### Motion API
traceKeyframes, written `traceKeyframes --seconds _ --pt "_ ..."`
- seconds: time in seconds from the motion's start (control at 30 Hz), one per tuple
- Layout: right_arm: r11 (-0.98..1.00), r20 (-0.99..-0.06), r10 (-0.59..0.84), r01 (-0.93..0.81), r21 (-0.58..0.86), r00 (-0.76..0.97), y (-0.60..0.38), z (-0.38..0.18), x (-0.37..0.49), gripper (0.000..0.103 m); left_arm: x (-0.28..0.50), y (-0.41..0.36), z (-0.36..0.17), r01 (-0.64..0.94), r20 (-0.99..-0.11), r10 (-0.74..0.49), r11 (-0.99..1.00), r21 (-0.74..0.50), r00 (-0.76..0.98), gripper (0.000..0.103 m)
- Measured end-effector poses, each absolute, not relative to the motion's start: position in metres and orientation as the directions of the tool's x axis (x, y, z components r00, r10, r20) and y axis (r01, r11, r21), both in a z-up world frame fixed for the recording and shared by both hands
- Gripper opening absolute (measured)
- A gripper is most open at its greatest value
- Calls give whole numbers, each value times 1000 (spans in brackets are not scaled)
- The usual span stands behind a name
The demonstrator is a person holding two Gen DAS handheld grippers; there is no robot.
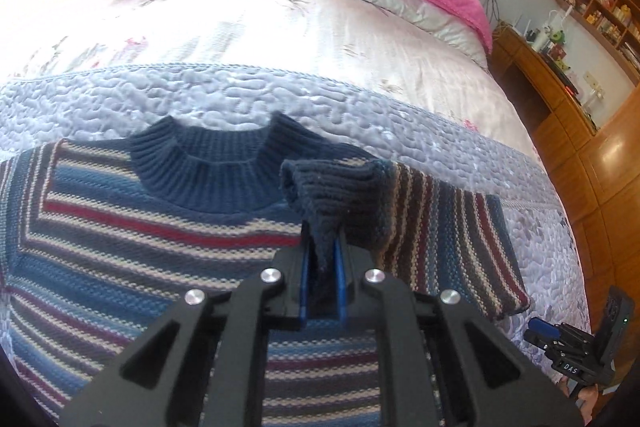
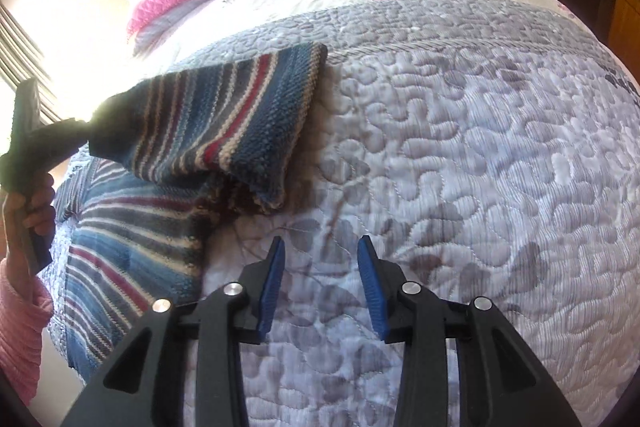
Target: Fold small clothes
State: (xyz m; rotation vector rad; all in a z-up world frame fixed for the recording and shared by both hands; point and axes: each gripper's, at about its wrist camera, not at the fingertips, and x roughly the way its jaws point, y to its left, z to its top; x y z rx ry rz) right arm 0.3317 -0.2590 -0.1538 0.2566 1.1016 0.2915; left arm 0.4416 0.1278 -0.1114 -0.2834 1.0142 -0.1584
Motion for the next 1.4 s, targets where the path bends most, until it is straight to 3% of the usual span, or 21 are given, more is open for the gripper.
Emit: traceKeyframes --seconds 0.43,0.73,0.9,0.97,1.1,1.23,1.33,1.4 --pt "860 -774 508 -179 477 378 -170 -141 394 39 445 214 -126 -133 -843 -182 949 -284 507 9" --pt "883 -823 469 -146 446 322 -148 -175 398 37 452 234 -161 -158 -877 -175 950 -269 447 10" --pt "903 -845 429 -152 401 319 -140 -189 397 37 456 237 -184 -169 -895 -147 957 -237 421 20" --pt "908 -851 418 -154 389 316 -138 -188 396 37 455 238 -184 -163 -898 -130 963 -216 419 26" --pt "910 -853 414 -149 386 318 -135 -170 396 40 441 258 -158 -209 -881 -107 952 -225 460 22" --pt "896 -826 445 -187 404 347 -123 -141 396 43 434 249 -131 -153 -856 -175 948 -281 487 24" --pt "910 -849 412 -200 364 330 -109 -145 399 44 438 225 -138 -85 -865 -234 950 -301 444 26" --pt "929 -878 366 -183 323 308 -105 -157 400 44 442 215 -153 -81 -884 -211 960 -267 418 26"
